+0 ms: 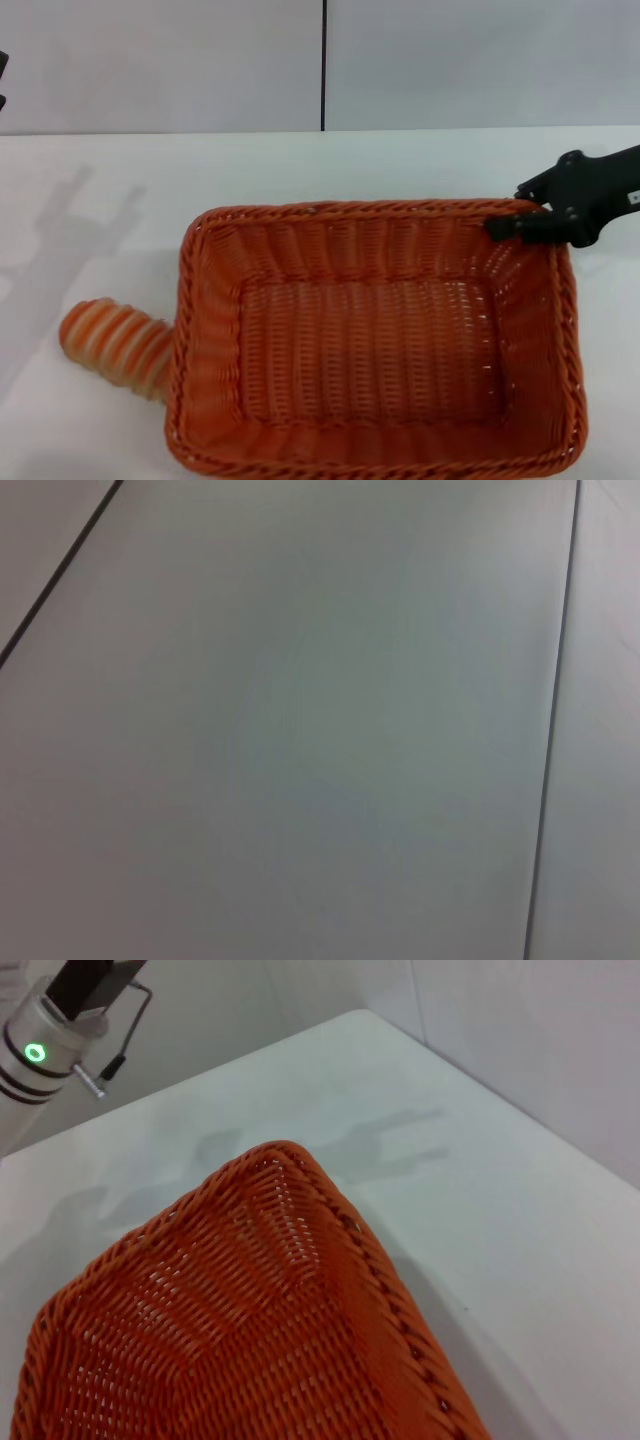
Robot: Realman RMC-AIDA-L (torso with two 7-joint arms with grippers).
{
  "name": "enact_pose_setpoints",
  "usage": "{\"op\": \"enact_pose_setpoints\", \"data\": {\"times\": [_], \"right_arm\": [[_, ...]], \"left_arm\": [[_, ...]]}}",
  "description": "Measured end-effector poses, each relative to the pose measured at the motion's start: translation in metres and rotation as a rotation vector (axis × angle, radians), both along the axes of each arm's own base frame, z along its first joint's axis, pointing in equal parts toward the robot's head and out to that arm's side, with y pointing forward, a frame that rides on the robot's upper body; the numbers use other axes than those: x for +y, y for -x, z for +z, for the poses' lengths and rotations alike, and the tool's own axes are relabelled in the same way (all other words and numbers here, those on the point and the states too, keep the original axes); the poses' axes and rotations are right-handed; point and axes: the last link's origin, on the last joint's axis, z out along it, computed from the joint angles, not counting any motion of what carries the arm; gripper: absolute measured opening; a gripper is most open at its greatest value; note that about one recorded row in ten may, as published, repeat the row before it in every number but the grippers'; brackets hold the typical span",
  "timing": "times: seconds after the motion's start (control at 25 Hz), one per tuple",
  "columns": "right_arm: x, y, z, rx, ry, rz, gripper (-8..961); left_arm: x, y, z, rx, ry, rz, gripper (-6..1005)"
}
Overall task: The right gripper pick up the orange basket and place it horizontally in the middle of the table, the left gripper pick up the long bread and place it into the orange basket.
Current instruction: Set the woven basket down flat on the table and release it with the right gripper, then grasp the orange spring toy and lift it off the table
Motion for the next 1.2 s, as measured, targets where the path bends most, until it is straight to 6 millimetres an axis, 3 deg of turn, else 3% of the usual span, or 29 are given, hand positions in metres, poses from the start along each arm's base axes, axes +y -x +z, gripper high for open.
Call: {"op": "enact_pose_setpoints", "data": {"times": [0.4,0.8,1.04,1.2], "right_arm": [[0.002,-0.005,0.014,0.036,-0.056,-0.082,193],[0.001,-0.015,0.033,0.148,-0.228,-0.092,587],[-0.028,-0.038,0.059,0.429,-0.462,-0.074,726],[-0.063,-0.067,0.068,0.618,-0.646,-0.087,726]], "left_arm": [[0.008,-0.004,-0.001,0.007,0.009,-0.012,817],[0.009,-0.005,-0.002,0.007,0.013,-0.01,816],[0.018,-0.008,0.008,0.016,0.11,-0.07,815],[0.03,-0.01,0.025,0.032,0.243,-0.099,814]]}}
